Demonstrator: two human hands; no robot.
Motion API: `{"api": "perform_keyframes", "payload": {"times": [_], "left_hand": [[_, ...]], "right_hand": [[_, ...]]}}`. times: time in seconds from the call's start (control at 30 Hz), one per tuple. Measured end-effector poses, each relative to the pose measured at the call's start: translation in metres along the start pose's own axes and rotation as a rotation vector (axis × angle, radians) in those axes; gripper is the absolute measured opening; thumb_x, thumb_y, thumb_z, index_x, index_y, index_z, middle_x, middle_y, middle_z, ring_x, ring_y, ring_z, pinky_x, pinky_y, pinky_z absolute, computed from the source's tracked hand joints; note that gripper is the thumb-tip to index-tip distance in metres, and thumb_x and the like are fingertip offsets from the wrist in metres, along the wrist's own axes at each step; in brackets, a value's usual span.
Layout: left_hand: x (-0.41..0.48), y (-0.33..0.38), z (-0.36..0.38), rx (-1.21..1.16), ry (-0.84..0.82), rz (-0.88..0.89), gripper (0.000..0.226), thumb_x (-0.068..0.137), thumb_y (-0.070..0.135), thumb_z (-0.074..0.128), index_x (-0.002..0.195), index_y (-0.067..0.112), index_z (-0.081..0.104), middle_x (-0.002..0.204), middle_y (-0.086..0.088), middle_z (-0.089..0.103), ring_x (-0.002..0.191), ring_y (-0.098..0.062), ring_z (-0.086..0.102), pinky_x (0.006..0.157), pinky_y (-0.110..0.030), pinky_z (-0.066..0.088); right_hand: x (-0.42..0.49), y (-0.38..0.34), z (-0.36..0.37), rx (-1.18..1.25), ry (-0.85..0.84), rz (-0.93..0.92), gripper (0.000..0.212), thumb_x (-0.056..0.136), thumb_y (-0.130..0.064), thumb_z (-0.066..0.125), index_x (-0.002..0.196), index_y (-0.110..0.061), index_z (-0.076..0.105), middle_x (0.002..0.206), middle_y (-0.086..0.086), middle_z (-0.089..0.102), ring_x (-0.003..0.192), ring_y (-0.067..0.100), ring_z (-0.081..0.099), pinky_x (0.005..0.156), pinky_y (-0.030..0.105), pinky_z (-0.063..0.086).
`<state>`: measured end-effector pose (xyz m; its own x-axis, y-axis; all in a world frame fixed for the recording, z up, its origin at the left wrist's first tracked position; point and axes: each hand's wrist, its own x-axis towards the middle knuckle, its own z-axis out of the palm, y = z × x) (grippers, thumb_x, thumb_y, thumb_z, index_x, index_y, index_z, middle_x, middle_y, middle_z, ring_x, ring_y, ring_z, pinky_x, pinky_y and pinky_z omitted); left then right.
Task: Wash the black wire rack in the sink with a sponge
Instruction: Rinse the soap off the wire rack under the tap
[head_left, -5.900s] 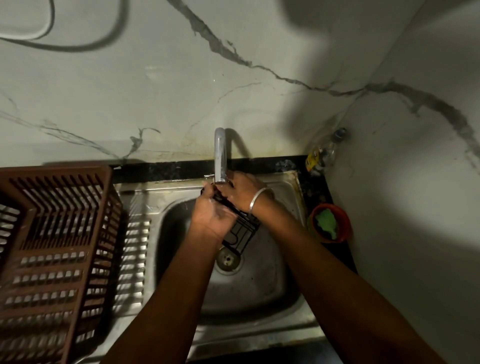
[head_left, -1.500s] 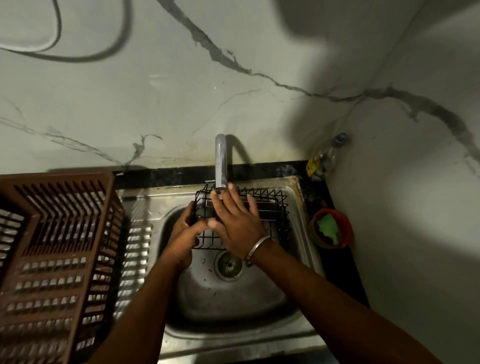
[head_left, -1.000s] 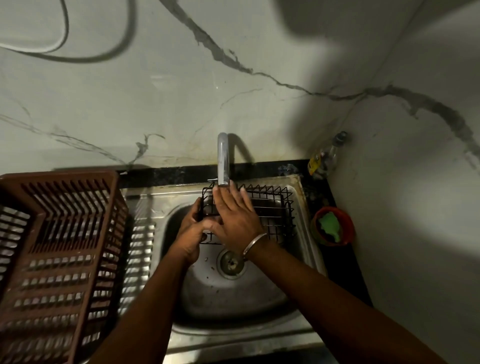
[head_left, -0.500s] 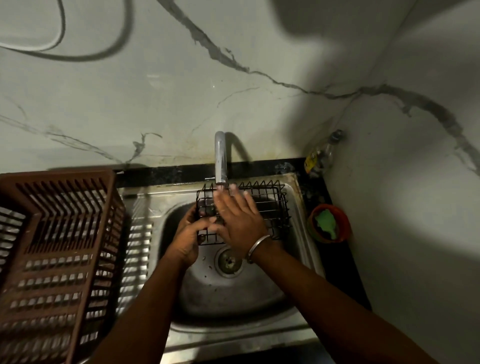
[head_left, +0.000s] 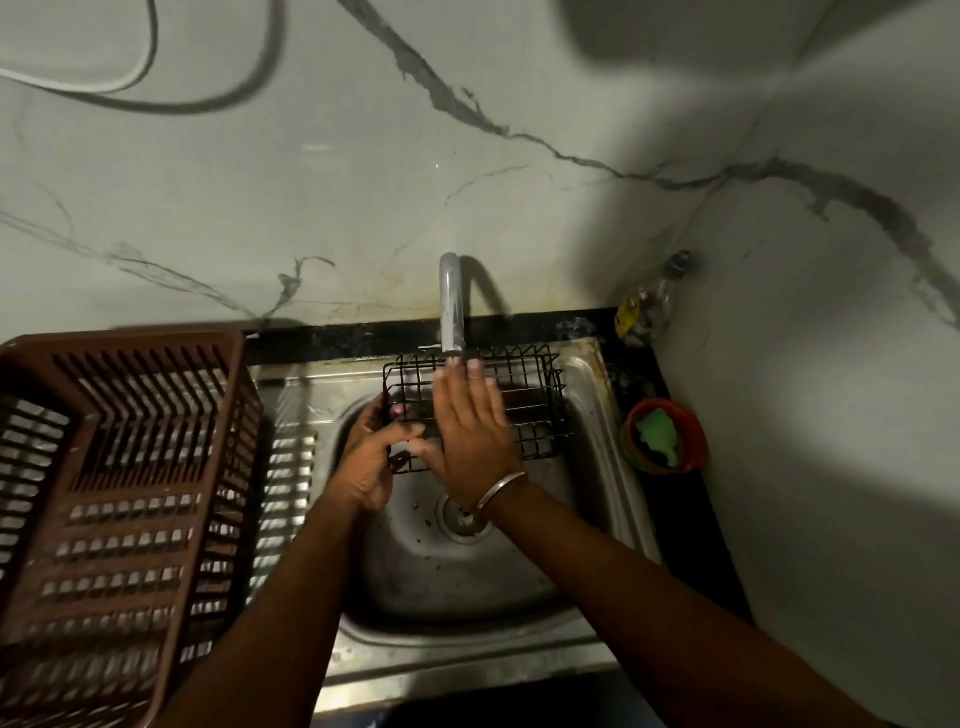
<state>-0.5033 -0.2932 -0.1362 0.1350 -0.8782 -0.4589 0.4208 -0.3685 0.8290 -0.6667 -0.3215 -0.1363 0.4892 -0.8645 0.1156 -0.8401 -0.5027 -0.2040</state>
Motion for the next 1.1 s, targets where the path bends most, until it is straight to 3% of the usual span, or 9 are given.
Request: {"api": "perform_keyframes", "payload": {"times": [0.07, 0.13, 0.3, 0.53, 0.7, 0.77, 0.87, 0.97, 1.1], "left_hand": [[-0.001, 0.0, -0.004, -0.022, -0.01, -0.007, 0.073, 0.066, 0.009, 0.082, 0.136, 0.009, 0.064, 0.116, -0.006, 0.076, 0.106, -0.025, 0.071, 0.085, -0.043, 0.056], [-0.003, 0.002, -0.005, -0.014, 0.006, -0.008, 0.076, 0.062, 0.014, 0.086, 0.135, 0.011, 0.065, 0.122, -0.008, 0.074, 0.113, -0.031, 0.066, 0.089, -0.047, 0.052], [-0.001, 0.003, -0.006, -0.027, -0.008, 0.011, 0.05, 0.077, 0.002, 0.076, 0.125, 0.014, 0.07, 0.12, -0.01, 0.076, 0.112, -0.031, 0.07, 0.088, -0.047, 0.058], [-0.001, 0.008, -0.021, -0.024, -0.049, 0.003, 0.043, 0.09, -0.013, 0.056, 0.115, 0.019, 0.069, 0.109, -0.003, 0.074, 0.097, -0.02, 0.074, 0.071, -0.033, 0.062], [-0.005, 0.006, -0.033, -0.045, -0.028, -0.015, 0.056, 0.088, -0.006, 0.059, 0.141, 0.011, 0.059, 0.124, -0.01, 0.069, 0.105, -0.024, 0.07, 0.077, -0.04, 0.057], [-0.007, 0.006, -0.035, -0.065, 0.006, -0.012, 0.065, 0.078, 0.0, 0.066, 0.142, 0.011, 0.057, 0.128, -0.012, 0.066, 0.108, -0.027, 0.066, 0.079, -0.041, 0.054], [-0.011, 0.006, -0.036, -0.092, 0.027, -0.02, 0.069, 0.071, 0.004, 0.067, 0.139, 0.011, 0.058, 0.126, -0.012, 0.067, 0.109, -0.029, 0.068, 0.076, -0.041, 0.058], [-0.014, 0.006, -0.036, -0.091, 0.043, -0.012, 0.069, 0.073, 0.003, 0.066, 0.141, 0.01, 0.057, 0.13, -0.012, 0.067, 0.115, -0.03, 0.066, 0.076, -0.04, 0.058], [-0.014, 0.002, -0.041, -0.067, 0.027, -0.027, 0.059, 0.088, -0.002, 0.06, 0.146, 0.008, 0.054, 0.121, -0.008, 0.072, 0.102, -0.022, 0.071, 0.074, -0.04, 0.059]], "right_hand": [[-0.006, 0.002, 0.006, -0.049, -0.002, -0.096, 0.086, 0.104, -0.072, 0.019, 0.167, -0.014, 0.015, 0.175, 0.013, 0.003, 0.162, 0.031, -0.003, 0.13, 0.054, 0.012], [-0.009, 0.002, 0.004, -0.024, 0.025, 0.012, 0.085, 0.105, -0.07, 0.02, 0.167, -0.013, 0.011, 0.175, 0.013, 0.001, 0.162, 0.032, -0.005, 0.13, 0.053, 0.008], [-0.017, -0.007, 0.005, -0.037, 0.012, -0.024, 0.088, 0.103, -0.071, 0.025, 0.167, -0.011, 0.014, 0.175, 0.013, 0.004, 0.162, 0.029, -0.003, 0.129, 0.054, 0.013], [-0.018, -0.014, 0.0, -0.007, 0.028, 0.042, 0.088, 0.104, -0.071, 0.023, 0.167, -0.01, 0.012, 0.175, 0.014, 0.0, 0.162, 0.031, -0.004, 0.13, 0.055, 0.01], [-0.017, -0.021, 0.004, -0.028, 0.016, -0.007, 0.085, 0.104, -0.069, 0.027, 0.167, -0.014, 0.012, 0.175, 0.012, 0.001, 0.162, 0.028, -0.005, 0.13, 0.053, 0.01], [-0.012, -0.023, 0.001, -0.004, 0.016, 0.101, 0.086, 0.104, -0.071, 0.021, 0.167, -0.014, 0.007, 0.175, 0.013, -0.006, 0.161, 0.03, -0.011, 0.131, 0.052, 0.001], [-0.002, -0.027, -0.002, -0.026, -0.021, 0.046, 0.085, 0.103, -0.071, 0.016, 0.168, -0.017, 0.003, 0.175, 0.01, -0.009, 0.161, 0.029, -0.015, 0.13, 0.055, 0.002], [0.014, -0.028, -0.012, 0.024, -0.028, 0.163, 0.088, 0.101, -0.072, 0.005, 0.167, -0.015, -0.003, 0.174, 0.011, -0.011, 0.159, 0.031, -0.021, 0.13, 0.053, -0.006], [0.024, -0.029, -0.015, -0.03, -0.049, 0.068, 0.079, 0.105, -0.067, 0.012, 0.167, -0.02, -0.003, 0.174, 0.009, -0.01, 0.16, 0.031, -0.014, 0.13, 0.054, -0.003]]}}
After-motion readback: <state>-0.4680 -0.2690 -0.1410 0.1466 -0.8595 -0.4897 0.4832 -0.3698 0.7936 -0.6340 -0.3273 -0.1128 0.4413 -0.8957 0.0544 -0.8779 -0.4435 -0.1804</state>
